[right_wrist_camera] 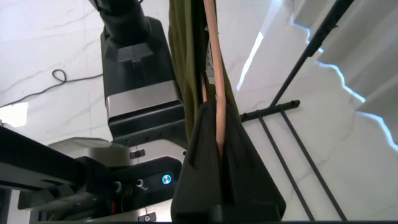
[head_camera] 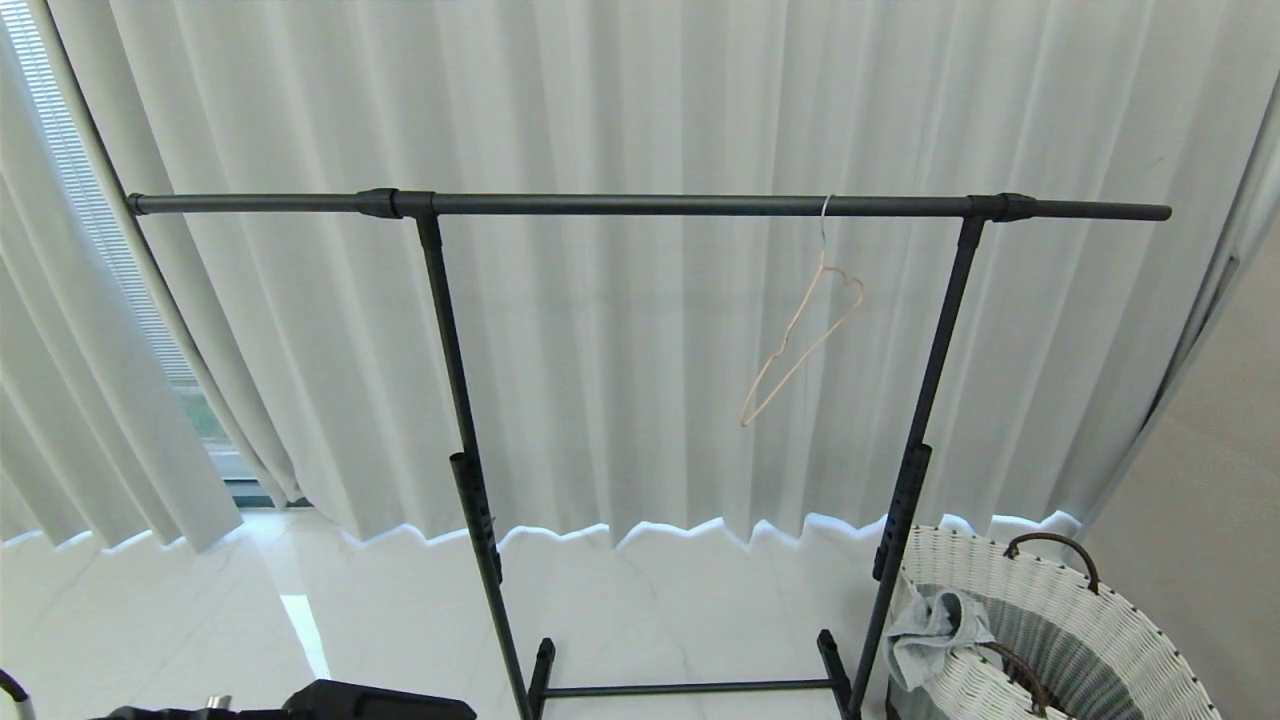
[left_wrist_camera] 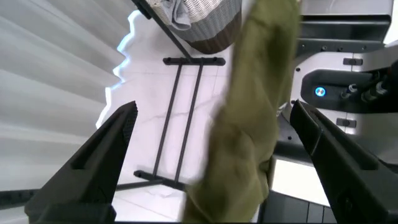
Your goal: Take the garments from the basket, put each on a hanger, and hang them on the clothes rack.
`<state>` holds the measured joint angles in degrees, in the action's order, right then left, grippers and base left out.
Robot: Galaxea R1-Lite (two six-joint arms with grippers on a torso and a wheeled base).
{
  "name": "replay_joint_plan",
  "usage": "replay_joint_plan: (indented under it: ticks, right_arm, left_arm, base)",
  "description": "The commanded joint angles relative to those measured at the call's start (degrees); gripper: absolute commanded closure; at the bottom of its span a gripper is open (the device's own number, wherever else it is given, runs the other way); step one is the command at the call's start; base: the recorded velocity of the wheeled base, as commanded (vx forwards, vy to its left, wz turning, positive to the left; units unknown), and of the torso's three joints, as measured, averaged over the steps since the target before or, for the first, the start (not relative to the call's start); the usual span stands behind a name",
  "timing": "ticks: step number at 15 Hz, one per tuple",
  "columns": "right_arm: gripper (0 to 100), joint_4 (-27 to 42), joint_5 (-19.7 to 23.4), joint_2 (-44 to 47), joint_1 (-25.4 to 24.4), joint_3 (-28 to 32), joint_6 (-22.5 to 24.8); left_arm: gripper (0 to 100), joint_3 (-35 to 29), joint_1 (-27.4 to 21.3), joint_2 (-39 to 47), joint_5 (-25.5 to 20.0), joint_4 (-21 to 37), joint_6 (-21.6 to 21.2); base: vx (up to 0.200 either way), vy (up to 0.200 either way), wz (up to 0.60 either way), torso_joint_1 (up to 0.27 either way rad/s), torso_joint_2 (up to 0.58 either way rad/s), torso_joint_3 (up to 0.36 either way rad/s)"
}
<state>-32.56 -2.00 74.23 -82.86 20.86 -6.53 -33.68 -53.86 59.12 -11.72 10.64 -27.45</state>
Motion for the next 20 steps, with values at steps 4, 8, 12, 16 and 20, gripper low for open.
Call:
replay_joint_plan:
  ticks: [4, 8, 12, 16, 20]
  right_arm:
    - [100, 0.0, 0.1, 0.2, -0.2, 0.1, 0.6]
    - [100, -0.2, -0.3, 0.2, -0.1, 0.1, 0.6]
    - [100, -0.2, -0.5, 0.0, 0.0, 0.1, 0.6]
    - [0, -0.2, -0.7, 0.0, 0.1, 0.0, 0.8]
    - [0, 0.0, -9.5, 0.8, 5.2, -0.2, 0.7]
  left_arm:
    - [0, 0.5, 0.1, 3.0, -0.5, -1.1, -0.1]
    - [100, 1.3, 0.1, 2.6, -1.2, -1.1, -0.3]
    - [100, 1.2, 0.2, 2.7, -1.2, -1.1, 0.0]
    - [100, 1.2, 1.6, 2.6, -0.8, -1.2, 0.1]
    - [100, 2.8, 4.3, 0.7, 8.4, -1.1, 0.1]
  base:
    - [0.0, 0.0, 0.0, 0.0, 0.0, 0.0]
    - [0.0, 0.0, 0.0, 0.0, 0.0, 0.0]
    - [0.0, 0.0, 0.0, 0.0, 0.0, 0.0]
    - [0.0, 0.0, 0.0, 0.0, 0.0, 0.0]
    - [0.0, 0.0, 0.0, 0.0, 0.0, 0.0]
